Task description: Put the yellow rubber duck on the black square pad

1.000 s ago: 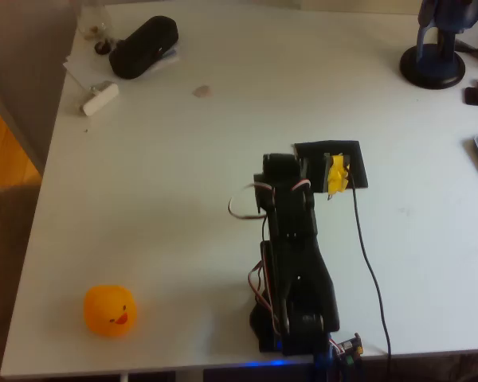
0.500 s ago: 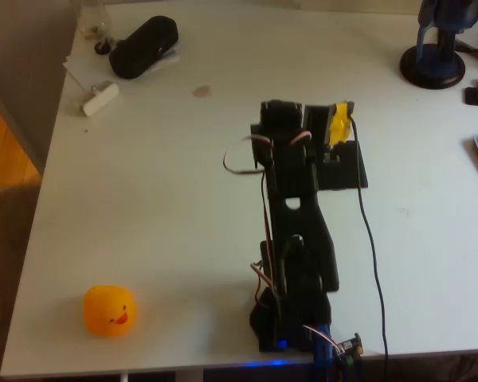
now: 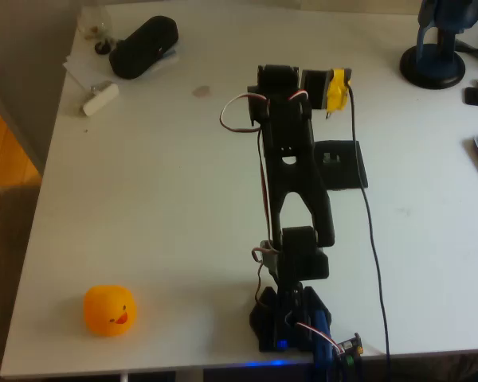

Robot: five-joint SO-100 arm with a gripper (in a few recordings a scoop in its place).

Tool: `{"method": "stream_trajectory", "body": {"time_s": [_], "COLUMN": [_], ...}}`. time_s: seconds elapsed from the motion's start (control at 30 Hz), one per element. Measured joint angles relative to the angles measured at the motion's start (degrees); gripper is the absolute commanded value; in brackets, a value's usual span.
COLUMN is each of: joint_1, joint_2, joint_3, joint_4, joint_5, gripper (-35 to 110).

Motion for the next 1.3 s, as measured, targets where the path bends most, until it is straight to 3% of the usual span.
{"method": "stream_trajectory", "body": {"time_s": [0.7,1.07,1.3], "joint_1": [-24.35,-45.79,-56.60], "joint_2": [-17.14,-20.39,-20.30], "joint_3": [-21.09,-22.06,-22.50], "joint_4": [0.79,13.54,22.76], "joint_5": [0.00,-0.26,-7.82], "gripper": [5,5,5]}}
